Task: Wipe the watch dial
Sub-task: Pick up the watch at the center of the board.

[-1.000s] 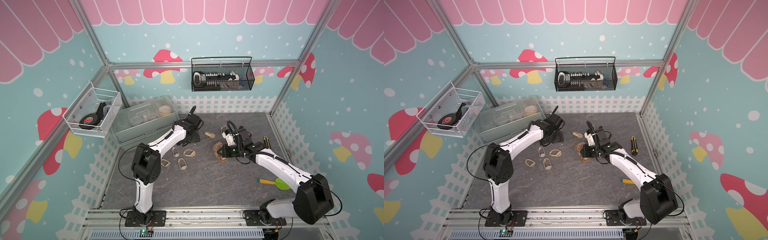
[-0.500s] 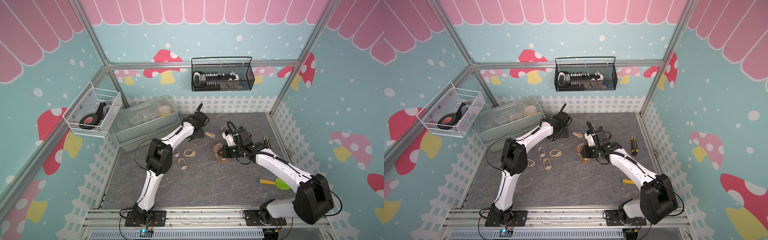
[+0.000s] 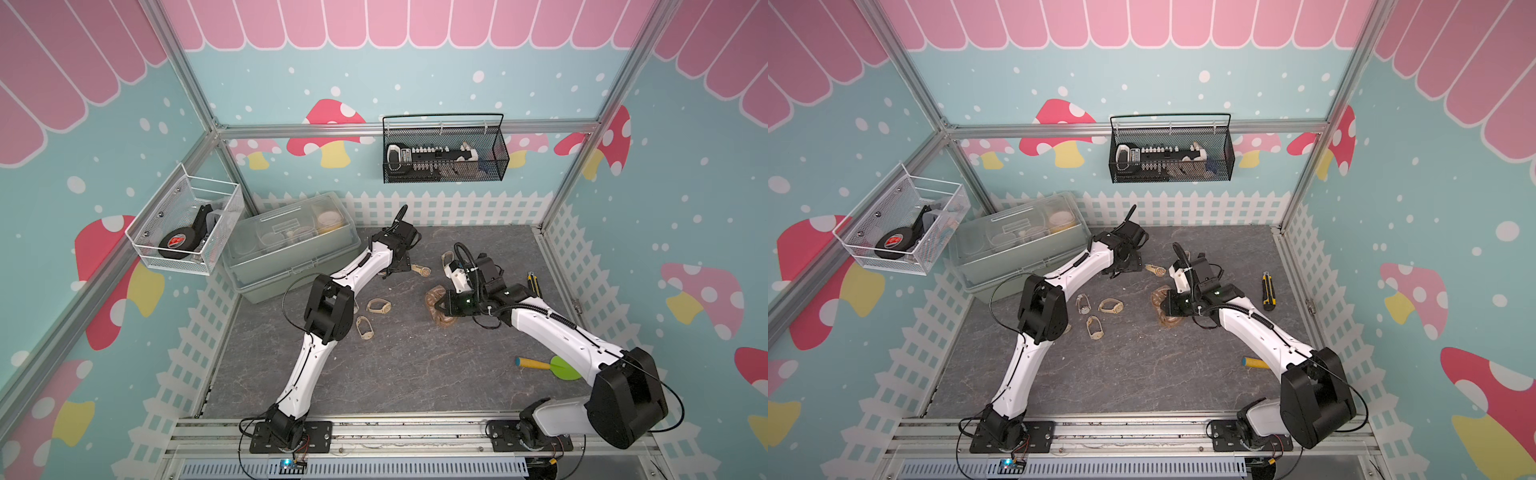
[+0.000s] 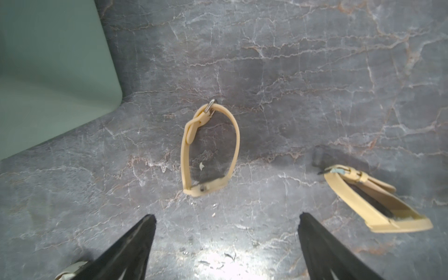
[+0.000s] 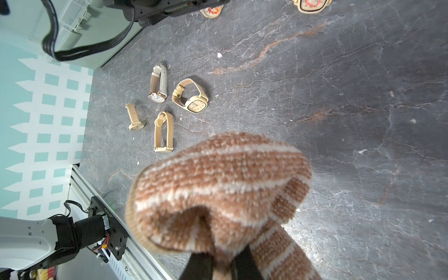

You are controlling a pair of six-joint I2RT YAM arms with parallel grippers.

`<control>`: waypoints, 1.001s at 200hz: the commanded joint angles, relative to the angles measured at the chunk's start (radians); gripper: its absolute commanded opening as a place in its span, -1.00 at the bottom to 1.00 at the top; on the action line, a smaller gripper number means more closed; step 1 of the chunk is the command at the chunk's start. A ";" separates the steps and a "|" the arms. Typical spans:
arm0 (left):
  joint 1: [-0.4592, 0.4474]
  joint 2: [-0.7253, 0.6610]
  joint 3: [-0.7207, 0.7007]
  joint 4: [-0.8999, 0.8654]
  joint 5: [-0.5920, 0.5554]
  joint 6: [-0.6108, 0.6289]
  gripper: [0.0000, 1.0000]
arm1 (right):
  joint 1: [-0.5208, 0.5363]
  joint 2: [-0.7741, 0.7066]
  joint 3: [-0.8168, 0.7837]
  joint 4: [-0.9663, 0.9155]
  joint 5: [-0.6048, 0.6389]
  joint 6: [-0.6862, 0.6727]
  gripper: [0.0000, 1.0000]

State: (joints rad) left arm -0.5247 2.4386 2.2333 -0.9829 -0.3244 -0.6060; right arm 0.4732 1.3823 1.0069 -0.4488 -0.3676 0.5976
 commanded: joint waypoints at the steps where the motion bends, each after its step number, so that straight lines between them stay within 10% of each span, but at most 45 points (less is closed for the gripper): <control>1: 0.019 0.039 0.045 -0.011 0.030 -0.031 0.79 | 0.004 -0.030 -0.023 -0.011 -0.010 0.016 -1.00; 200: 0.086 0.185 0.176 -0.013 0.090 -0.072 0.42 | -0.040 -0.118 -0.082 -0.048 0.000 0.010 -1.00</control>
State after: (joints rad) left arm -0.4500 2.5958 2.3753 -0.9836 -0.2417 -0.6621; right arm 0.4442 1.2892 0.9405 -0.4839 -0.3668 0.6067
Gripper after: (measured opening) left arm 0.727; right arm 0.082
